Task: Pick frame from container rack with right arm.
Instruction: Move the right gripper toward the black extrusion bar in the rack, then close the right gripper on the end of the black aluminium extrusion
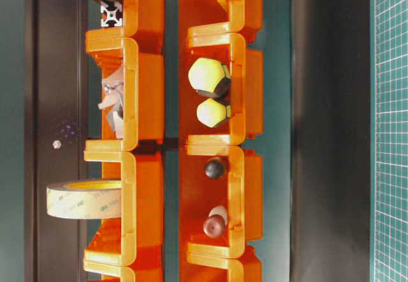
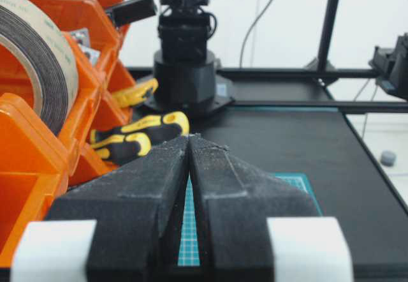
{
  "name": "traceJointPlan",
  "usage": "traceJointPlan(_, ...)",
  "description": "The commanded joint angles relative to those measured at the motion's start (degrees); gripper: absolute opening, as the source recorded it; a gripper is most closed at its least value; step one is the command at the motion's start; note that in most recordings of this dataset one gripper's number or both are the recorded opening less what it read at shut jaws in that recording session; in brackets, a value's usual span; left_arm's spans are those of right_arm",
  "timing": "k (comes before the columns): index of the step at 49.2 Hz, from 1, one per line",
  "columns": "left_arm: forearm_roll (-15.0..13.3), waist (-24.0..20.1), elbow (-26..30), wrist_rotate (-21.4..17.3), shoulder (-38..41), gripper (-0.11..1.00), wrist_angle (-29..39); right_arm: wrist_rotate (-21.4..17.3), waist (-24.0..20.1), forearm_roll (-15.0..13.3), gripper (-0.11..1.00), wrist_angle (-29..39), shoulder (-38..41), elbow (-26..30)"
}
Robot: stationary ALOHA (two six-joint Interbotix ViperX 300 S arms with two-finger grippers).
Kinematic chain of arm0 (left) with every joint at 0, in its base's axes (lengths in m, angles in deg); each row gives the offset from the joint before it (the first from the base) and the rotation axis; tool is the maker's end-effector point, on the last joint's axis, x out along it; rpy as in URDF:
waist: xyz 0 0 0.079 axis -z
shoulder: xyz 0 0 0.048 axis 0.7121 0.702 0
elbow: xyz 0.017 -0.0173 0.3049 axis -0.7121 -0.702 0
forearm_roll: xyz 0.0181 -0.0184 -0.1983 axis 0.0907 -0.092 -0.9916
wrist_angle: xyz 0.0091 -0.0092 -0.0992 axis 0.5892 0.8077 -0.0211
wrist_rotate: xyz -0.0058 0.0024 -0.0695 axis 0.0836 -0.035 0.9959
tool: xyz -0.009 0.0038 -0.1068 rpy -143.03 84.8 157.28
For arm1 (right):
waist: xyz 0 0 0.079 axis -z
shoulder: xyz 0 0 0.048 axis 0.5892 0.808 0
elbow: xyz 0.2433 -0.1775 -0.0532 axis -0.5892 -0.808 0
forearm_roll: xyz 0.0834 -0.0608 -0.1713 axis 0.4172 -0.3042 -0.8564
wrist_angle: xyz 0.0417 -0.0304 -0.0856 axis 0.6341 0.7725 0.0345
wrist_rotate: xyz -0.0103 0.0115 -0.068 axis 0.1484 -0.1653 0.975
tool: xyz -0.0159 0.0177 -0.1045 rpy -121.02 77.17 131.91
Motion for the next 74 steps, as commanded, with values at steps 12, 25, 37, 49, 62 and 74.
traceJointPlan(12, 2.0, 0.8, 3.6, 3.1, -0.5, 0.00, 6.9, -6.1, -0.1, 0.8, 0.00, 12.7, -2.2, 6.1)
traceJointPlan(25, 2.1, 0.8, 5.4, 3.2, -2.3, 0.00, 11.4, -12.0, -2.3, 0.3, 0.00, 40.1, -0.6, 21.3)
traceJointPlan(37, 2.1, 0.7, 5.4, 3.3, -2.5, 0.00, 12.5, -12.0, -6.7, -4.8, 0.00, 60.8, 8.6, 35.2)
traceJointPlan(49, 2.0, 0.8, 5.4, 3.3, -2.3, 0.00, 12.6, -12.8, -16.7, -22.1, 0.00, 81.5, 20.1, 47.5)
traceJointPlan(62, 2.1, 0.9, 5.4, 3.3, -2.4, 0.00, 12.6, -18.0, -34.0, -53.1, 0.00, 99.1, 29.6, 48.3)
traceJointPlan(74, 2.0, 0.4, 5.4, 3.3, -2.5, 0.00, 12.6, -22.1, -40.8, -65.1, 0.01, 107.1, 37.4, 44.5)
